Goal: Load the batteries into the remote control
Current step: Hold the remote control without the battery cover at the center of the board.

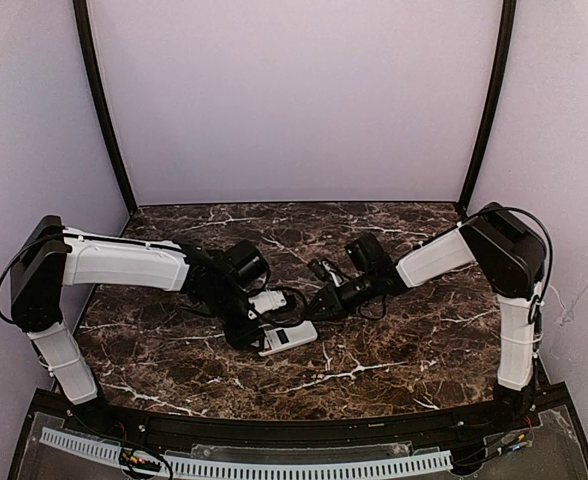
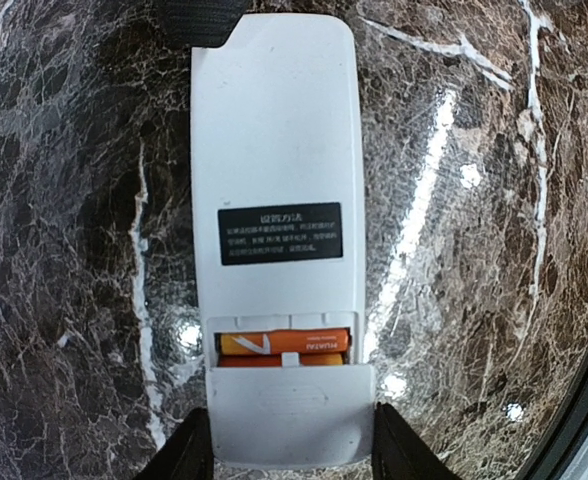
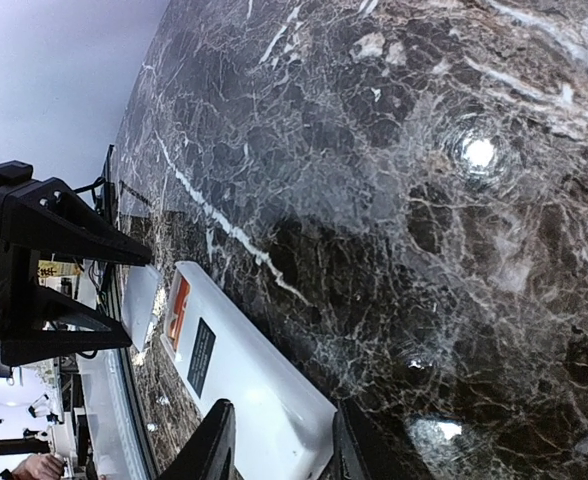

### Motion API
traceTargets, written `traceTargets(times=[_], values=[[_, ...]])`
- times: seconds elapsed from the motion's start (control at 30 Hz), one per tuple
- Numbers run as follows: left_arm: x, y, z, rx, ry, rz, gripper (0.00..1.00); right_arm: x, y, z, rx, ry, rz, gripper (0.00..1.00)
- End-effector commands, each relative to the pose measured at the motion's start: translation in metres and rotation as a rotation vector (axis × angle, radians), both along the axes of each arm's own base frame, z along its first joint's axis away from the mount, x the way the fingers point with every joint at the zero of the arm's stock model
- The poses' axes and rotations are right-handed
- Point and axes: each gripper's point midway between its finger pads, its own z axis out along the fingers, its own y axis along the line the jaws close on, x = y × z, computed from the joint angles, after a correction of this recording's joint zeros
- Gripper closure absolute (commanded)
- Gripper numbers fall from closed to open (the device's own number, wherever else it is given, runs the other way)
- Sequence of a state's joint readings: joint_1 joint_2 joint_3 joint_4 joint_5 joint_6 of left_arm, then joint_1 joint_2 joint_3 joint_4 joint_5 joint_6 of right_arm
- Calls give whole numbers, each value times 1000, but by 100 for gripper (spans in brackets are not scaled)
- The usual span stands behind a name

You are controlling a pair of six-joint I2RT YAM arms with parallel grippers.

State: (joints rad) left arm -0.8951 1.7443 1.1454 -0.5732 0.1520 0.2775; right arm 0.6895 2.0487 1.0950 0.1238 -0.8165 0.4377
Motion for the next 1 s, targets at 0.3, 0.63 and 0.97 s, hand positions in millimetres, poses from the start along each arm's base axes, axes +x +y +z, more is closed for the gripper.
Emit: traceTargets(times=[0.3,0.63,0.97], values=[[-1,1,-4,23,-8,-48,59,-16,-2,-10,-24,18,28,69],[6,-6,-7,41,-34,-115,58,-16,-2,-10,-20,21,29,69],[10,-3,-5,58,-70,-135,59,-17,-1,-10,-15,23,35,69]])
